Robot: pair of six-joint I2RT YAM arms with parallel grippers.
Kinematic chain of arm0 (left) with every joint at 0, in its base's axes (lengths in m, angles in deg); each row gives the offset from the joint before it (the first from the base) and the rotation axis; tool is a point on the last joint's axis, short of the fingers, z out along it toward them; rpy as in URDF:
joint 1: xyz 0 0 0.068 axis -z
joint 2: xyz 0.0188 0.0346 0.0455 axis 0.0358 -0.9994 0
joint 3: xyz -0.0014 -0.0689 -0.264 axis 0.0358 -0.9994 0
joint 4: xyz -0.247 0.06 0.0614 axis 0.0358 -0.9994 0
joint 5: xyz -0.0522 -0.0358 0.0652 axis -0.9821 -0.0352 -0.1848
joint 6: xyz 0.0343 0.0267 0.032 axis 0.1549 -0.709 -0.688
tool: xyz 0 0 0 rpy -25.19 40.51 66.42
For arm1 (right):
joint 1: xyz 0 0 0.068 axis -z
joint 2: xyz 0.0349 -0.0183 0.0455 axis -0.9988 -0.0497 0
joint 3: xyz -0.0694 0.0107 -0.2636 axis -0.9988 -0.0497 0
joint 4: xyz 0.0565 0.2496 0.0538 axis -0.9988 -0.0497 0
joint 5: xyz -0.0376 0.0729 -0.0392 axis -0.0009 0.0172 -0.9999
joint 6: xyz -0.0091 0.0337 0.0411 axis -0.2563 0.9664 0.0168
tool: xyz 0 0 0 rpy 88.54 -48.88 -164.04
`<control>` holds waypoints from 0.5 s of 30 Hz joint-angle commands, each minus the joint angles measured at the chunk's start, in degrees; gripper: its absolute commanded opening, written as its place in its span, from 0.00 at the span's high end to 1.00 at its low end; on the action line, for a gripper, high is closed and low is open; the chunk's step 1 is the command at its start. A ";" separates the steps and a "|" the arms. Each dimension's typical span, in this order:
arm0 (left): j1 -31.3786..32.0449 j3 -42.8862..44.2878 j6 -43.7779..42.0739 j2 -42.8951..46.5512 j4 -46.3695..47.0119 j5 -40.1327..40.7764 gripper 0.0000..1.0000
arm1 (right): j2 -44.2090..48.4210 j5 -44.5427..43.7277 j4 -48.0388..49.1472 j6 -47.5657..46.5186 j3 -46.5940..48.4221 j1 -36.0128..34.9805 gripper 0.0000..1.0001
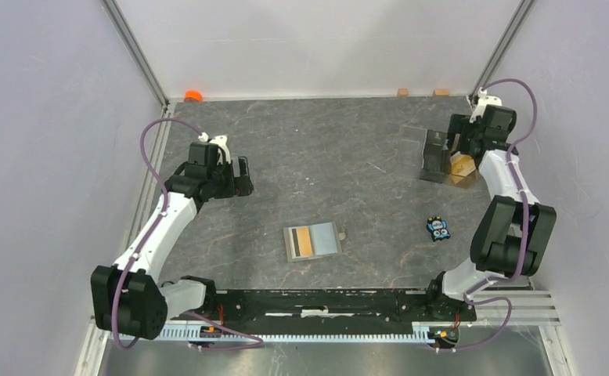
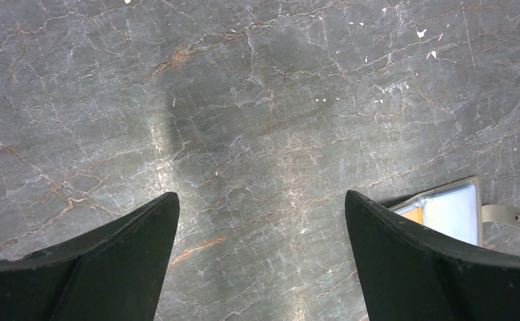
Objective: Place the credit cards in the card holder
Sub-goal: Pick up the credit card from the storage box.
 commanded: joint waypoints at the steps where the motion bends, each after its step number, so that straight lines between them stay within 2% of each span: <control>1: -0.40 0.09 -2.29 -0.74 0.83 -0.40 0.00 | -3.65 -1.48 -3.29 -3.75 5.83 3.81 0.09; 9: -0.57 0.09 -2.21 -1.20 0.84 -1.26 0.00 | -7.78 -0.27 -6.36 -3.76 7.20 7.70 0.09; 15: -0.58 0.18 -2.13 -1.14 0.87 -1.91 0.00 | -10.62 4.40 -8.15 -2.32 7.96 9.88 0.11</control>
